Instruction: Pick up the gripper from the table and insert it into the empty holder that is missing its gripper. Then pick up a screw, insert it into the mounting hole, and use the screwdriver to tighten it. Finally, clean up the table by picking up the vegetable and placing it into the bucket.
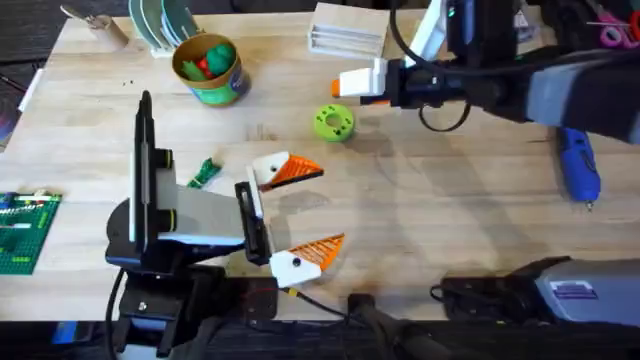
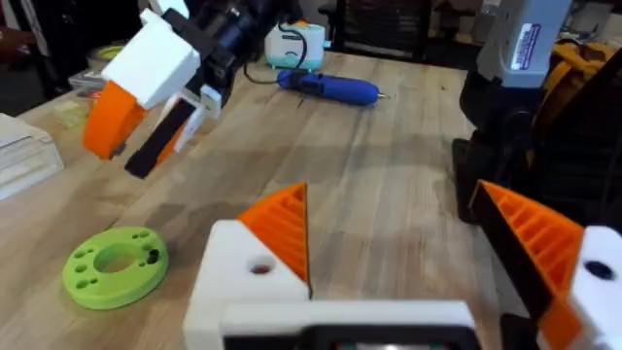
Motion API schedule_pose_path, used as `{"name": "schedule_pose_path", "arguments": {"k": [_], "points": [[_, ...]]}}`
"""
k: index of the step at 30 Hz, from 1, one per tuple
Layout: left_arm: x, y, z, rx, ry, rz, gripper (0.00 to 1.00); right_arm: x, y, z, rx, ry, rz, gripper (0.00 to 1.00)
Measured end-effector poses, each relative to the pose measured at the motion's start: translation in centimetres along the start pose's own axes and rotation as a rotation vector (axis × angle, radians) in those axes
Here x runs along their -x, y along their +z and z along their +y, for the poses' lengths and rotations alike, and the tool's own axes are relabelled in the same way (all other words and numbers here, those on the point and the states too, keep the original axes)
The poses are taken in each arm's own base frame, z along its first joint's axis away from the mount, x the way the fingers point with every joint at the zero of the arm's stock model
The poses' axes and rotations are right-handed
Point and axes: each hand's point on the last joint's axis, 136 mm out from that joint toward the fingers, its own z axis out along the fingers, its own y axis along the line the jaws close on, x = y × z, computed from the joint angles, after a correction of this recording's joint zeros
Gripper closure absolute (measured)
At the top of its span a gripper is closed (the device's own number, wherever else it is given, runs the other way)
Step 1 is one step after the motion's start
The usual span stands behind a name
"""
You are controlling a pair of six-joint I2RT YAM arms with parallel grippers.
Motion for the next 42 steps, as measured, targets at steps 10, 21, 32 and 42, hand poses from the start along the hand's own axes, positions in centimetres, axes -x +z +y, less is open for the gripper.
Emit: {"name": "schedule_pose_path", "arguments": {"k": [10, 21, 32, 42], "points": [[0.0, 0.0, 0.0, 0.000, 0.000, 0.000, 0.009, -2.5, -0.5, 1.3, -0.307, -0.333, 0.071, 0.036], [0.0, 0.0, 0.0, 0.000, 0.000, 0.000, 0.009, -5.6, 1.7, 0.6, -0.389, -0.430, 0.177, 0.035], [0.0, 0.0, 0.0, 0.000, 0.000, 0.000, 0.009, -7.3, 3.1, -0.6, -0.483, -0.477, 0.265, 0.211], [0.0, 0.0, 0.0, 0.000, 0.000, 0.000, 0.009, -6.2, 4.7, -1.0, -0.510, -0.484, 0.296, 0.333]]}}
